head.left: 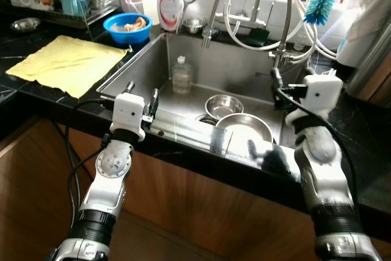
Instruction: Kitchen organization
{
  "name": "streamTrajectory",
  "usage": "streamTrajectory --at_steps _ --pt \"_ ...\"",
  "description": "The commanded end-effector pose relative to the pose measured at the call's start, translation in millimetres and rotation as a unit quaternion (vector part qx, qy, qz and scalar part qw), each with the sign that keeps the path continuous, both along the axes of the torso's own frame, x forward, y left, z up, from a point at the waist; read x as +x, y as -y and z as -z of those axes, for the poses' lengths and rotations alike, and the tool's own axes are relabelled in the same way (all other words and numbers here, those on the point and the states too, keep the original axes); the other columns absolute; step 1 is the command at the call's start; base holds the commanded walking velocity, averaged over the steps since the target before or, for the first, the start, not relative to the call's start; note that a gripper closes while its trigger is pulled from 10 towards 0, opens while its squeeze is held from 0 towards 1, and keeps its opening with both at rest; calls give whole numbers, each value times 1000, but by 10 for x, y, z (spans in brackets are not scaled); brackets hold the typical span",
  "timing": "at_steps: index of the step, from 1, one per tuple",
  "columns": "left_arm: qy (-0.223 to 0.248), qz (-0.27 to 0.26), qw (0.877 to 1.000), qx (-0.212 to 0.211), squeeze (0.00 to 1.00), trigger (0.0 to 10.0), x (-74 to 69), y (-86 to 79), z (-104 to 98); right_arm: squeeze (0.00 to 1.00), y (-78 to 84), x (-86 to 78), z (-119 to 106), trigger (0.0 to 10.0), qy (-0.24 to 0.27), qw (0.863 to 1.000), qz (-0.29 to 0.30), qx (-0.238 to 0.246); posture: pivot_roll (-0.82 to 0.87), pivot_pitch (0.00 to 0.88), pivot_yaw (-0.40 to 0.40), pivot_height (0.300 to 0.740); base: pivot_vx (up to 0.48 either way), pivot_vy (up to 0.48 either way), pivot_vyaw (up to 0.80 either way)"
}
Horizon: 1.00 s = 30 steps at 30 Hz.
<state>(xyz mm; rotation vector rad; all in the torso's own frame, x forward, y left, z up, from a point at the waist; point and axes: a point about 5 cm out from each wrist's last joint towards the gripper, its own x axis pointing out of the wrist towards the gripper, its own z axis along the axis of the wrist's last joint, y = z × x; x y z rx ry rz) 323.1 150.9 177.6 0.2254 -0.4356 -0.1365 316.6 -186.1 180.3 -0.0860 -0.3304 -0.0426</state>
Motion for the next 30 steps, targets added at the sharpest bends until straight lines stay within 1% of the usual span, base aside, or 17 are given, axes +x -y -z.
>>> streamTrajectory --at_steps 1,2,3,6,8,9,11,15,16,18,20,22,23,30 --pt "1 -2 1000 5 0 10000 -32 -25 -23 0 -5 -86 5 10000 5 1000 12 -22 69 0 -44 740 0 0 0" --pt "2 -3 1000 5 0 10000 -43 -36 -31 0 5 -126 30 10000 2 999 17 -27 67 0 -42 740 0 0 0" --pt "4 -7 1000 5 0 10000 -68 -61 -41 0 28 -245 65 10000 -8 999 29 -27 67 0 -42 740 0 0 0" --pt "4 -10 1000 5 0 10000 -86 -81 -40 0 53 -325 85 10000 -16 999 40 -28 63 0 -41 740 0 0 0" --pt "-5 -14 1000 8 0 10000 -104 -106 11 0 123 -394 130 10000 -27 998 61 -22 52 0 -36 740 0 0 231" --pt "-12 -16 1000 8 0 10000 -112 -118 45 0 150 -428 146 10000 -35 997 69 -27 50 0 -35 740 0 0 800" --pt "-14 -18 1000 4 0 10000 -112 -110 46 0 144 -430 129 10000 -35 996 71 -39 49 0 -36 740 0 0 800" --pt "-12 -17 1000 0 0 10000 -99 -78 19 0 109 -370 78 10000 -31 997 67 -38 58 0 -40 740 0 0 800" --pt "-14 -20 1000 -18 0 10000 -88 -80 1 0 75 -337 52 10000 -30 997 62 -34 61 0 -40 740 0 0 800" --pt "-16 -23 999 -34 0 10000 -84 -92 -8 0 48 -325 37 10000 -30 997 61 -28 60 0 -39 740 0 0 800" --pt "-14 -23 999 -24 0 10000 -91 -93 -13 0 16 -331 27 10000 -30 998 58 -19 62 0 -40 740 0 0 800" --pt "-16 -25 999 -20 0 10000 -100 -115 4 0 -74 -343 22 10000 -29 998 41 -29 65 0 -40 740 0 0 800" --pt "-16 -25 999 -20 0 10000 -103 -119 9 0 -84 -347 24 10000 -29 998 39 -29 65 0 -40 740 0 0 800" --pt "-18 -28 999 -19 0 10000 -127 -132 21 0 -47 -346 32 10000 -33 998 44 -24 62 0 -35 740 0 0 800"
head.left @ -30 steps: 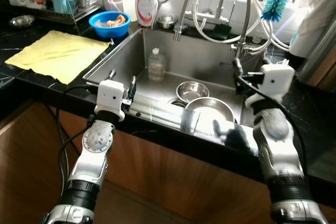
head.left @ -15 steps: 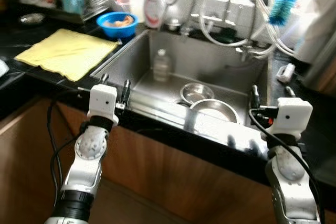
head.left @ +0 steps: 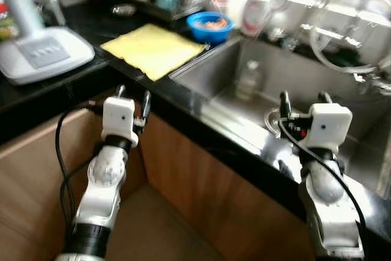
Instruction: Kitchen organization
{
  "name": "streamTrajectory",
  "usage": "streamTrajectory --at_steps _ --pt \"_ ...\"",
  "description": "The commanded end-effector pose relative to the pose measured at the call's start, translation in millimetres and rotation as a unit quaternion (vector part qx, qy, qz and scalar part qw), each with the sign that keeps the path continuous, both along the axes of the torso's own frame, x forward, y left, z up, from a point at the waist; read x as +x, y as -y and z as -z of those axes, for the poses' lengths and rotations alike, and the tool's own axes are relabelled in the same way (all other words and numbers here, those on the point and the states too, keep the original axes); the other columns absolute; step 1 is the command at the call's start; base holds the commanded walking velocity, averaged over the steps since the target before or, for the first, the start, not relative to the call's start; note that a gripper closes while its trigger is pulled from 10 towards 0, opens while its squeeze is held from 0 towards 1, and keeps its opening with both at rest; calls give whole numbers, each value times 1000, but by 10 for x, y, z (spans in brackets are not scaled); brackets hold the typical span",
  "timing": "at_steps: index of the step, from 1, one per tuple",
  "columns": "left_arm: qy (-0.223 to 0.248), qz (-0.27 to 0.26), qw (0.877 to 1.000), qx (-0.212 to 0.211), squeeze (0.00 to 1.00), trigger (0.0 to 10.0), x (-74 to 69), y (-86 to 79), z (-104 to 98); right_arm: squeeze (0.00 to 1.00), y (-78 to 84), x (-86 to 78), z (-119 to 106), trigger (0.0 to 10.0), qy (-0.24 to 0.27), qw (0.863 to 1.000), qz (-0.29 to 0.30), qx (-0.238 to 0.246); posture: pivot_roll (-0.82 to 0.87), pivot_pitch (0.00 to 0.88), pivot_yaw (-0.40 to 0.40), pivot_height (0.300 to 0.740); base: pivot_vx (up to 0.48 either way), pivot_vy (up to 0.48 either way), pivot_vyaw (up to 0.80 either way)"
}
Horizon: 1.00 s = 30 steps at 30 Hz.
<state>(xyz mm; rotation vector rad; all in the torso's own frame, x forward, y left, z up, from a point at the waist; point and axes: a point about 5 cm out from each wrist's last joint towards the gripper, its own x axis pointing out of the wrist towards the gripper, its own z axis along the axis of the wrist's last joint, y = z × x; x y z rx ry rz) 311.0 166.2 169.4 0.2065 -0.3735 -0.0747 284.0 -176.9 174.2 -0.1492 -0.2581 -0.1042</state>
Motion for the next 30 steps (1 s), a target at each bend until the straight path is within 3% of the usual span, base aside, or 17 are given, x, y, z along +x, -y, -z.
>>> streamTrajectory --at_steps 1,15,30 --pt "10 3 1000 -5 0 10000 -6 21 -61 0 45 -20 -29 10000 2 1000 7 0 62 0 -35 740 0 0 800" --pt "14 -10 1000 -7 0 10000 -22 -10 -62 0 -14 -4 -65 10000 9 1000 -21 -8 64 0 -45 740 0 0 800" --pt "10 -26 1000 -6 0 10000 -31 -60 -34 0 24 29 -20 10000 -4 1000 -29 -11 70 0 -50 740 0 0 800"
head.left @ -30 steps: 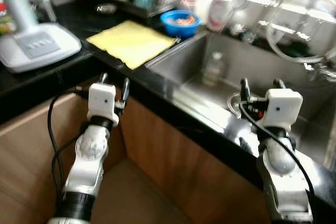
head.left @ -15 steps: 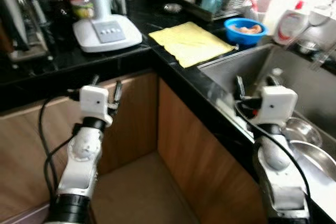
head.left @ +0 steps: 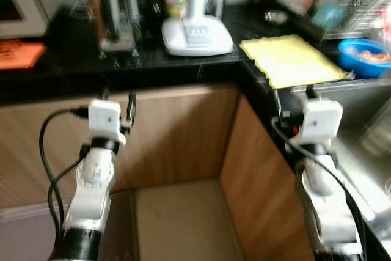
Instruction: Kitchen organization
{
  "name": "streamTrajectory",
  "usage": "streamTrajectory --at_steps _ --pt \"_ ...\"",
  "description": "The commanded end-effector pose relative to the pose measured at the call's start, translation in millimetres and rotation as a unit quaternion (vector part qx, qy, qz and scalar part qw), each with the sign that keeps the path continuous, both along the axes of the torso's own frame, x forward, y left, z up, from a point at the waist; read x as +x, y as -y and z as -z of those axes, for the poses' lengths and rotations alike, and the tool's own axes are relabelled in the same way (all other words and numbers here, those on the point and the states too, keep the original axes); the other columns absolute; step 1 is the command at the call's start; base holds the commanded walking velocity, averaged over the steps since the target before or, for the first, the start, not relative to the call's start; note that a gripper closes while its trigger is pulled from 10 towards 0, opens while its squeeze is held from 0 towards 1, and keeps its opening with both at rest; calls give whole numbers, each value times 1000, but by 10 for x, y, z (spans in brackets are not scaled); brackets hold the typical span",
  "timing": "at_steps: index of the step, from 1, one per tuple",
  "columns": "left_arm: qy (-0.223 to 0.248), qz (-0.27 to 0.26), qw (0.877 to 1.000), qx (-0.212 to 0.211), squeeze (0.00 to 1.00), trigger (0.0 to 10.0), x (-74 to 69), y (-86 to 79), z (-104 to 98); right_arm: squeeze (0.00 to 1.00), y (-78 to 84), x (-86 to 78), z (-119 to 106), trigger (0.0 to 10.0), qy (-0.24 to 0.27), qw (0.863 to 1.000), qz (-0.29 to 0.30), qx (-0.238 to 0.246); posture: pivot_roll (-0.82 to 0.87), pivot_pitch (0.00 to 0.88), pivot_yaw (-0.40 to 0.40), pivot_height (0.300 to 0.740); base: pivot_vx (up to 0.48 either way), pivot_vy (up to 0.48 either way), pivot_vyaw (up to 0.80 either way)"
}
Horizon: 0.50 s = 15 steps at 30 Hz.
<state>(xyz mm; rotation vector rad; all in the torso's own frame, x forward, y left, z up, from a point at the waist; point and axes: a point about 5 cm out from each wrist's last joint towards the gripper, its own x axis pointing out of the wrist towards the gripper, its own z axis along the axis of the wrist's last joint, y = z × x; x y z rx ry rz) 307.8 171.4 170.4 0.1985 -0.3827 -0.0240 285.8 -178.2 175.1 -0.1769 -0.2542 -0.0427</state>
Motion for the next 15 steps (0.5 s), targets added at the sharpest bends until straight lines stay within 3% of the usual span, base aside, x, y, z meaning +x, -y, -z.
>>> streamTrajectory --at_steps 1,6,12,15 --pt "1 -5 1000 4 0 10000 0 -14 -17 0 15 13 -4 10000 -1 1000 -1 6 73 0 -51 740 0 0 800" --pt "-9 -10 1000 6 0 10000 -11 -39 53 0 10 30 41 10000 -10 1000 -7 9 77 0 -51 740 0 0 800" --pt "-53 -27 998 2 0 10000 10 -125 298 0 37 105 392 10000 -94 993 -35 63 73 0 -52 740 0 0 0" --pt "-105 -38 994 -11 0 10000 23 -186 542 0 74 128 705 10000 -158 984 -42 76 76 0 -51 740 0 0 0"
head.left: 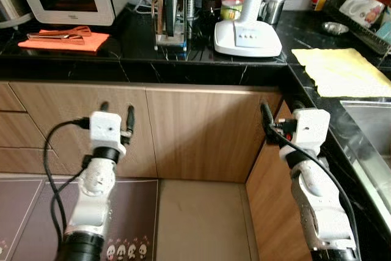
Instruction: Kitchen organization
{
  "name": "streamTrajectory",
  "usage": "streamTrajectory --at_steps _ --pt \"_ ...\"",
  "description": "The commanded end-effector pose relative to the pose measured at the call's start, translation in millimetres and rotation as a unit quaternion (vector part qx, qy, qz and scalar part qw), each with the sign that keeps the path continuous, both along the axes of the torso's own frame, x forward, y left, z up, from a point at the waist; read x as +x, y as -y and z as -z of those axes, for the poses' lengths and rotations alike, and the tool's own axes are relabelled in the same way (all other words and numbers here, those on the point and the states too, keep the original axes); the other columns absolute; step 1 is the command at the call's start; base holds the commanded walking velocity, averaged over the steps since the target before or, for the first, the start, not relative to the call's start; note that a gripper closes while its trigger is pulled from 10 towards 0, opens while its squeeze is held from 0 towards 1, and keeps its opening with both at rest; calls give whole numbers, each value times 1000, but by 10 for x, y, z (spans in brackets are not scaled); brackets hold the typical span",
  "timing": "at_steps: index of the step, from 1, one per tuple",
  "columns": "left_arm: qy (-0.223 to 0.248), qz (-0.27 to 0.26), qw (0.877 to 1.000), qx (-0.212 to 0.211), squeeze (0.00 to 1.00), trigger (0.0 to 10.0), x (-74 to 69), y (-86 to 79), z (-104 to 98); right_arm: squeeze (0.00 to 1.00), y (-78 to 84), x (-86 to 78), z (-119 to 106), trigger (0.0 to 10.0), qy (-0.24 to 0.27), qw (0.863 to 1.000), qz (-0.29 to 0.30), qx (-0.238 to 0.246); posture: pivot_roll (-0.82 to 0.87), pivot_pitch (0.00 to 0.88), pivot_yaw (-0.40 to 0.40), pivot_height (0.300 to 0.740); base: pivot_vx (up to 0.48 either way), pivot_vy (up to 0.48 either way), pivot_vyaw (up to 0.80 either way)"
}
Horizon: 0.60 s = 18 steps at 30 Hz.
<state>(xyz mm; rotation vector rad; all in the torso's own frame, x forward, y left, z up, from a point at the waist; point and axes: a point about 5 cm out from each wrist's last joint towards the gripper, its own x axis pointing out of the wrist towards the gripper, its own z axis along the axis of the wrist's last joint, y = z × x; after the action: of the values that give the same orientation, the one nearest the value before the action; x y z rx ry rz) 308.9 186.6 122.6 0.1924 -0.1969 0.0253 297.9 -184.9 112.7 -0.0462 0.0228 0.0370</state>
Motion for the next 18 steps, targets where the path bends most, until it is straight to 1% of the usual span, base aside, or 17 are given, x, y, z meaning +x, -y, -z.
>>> streamTrajectory --at_steps 1,2,3,4,6,8,9,10,12,13,14,16,17,18 --pt "-38 -7 999 -6 0 10000 5 -50 175 0 12 10 202 10000 -43 999 -8 7 77 0 -52 740 0 0 0" --pt "-64 -7 998 -4 0 10000 -7 -64 293 0 9 6 325 10000 -69 998 -13 -2 75 0 -52 740 0 0 0" --pt "-109 -4 994 -2 0 10000 -46 -80 493 0 -10 -23 547 10000 -116 993 -29 -19 75 0 -55 740 0 0 0" --pt "-127 -7 992 -3 0 10000 -69 -90 579 0 -14 -44 641 10000 -133 990 -31 -28 78 0 -55 740 0 0 0" --pt "-151 -16 988 -4 0 10000 -111 -109 705 0 -22 -80 778 10000 -156 987 -34 -33 83 0 -57 740 0 0 0" --pt "-175 -24 984 -13 0 10000 -158 -122 827 0 -29 -131 925 10000 -185 982 -34 -21 85 0 -58 740 0 0 0" --pt "-189 -26 981 -13 0 10000 -186 -122 890 0 -38 -167 1000 10000 -202 979 -36 -16 90 0 -59 740 0 0 0" --pt "-211 -30 977 -14 0 10000 -225 -125 985 0 -55 -225 1116 10000 -230 972 -40 -11 89 0 -60 740 0 0 0" --pt "-234 -34 971 -20 0 10000 -267 -134 1084 0 -79 -295 1246 10000 -262 964 -47 -13 89 0 -60 740 0 0 0" --pt "-234 -34 971 -20 0 10000 -267 -134 1084 0 -79 -295 1246 10000 -262 964 -47 -13 89 0 -60 740 0 0 0" --pt "-264 -31 964 -12 0 10000 -324 -131 1192 0 -101 -367 1350 10000 -287 956 -55 -27 80 0 -56 740 0 0 0" --pt "-299 -31 954 -4 0 10000 -398 -132 1312 0 -105 -448 1458 10000 -315 947 -50 -27 73 0 -56 740 0 0 0" --pt "-326 -33 945 0 0 10000 -474 -133 1411 0 -89 -521 1538 10000 -334 941 -39 -32 75 0 -58 740 0 0 0" --pt "-361 -35 932 7 0 10000 -569 -140 1518 0 -71 -625 1632 10000 -362 932 -25 -18 76 0 -59 740 0 0 0"
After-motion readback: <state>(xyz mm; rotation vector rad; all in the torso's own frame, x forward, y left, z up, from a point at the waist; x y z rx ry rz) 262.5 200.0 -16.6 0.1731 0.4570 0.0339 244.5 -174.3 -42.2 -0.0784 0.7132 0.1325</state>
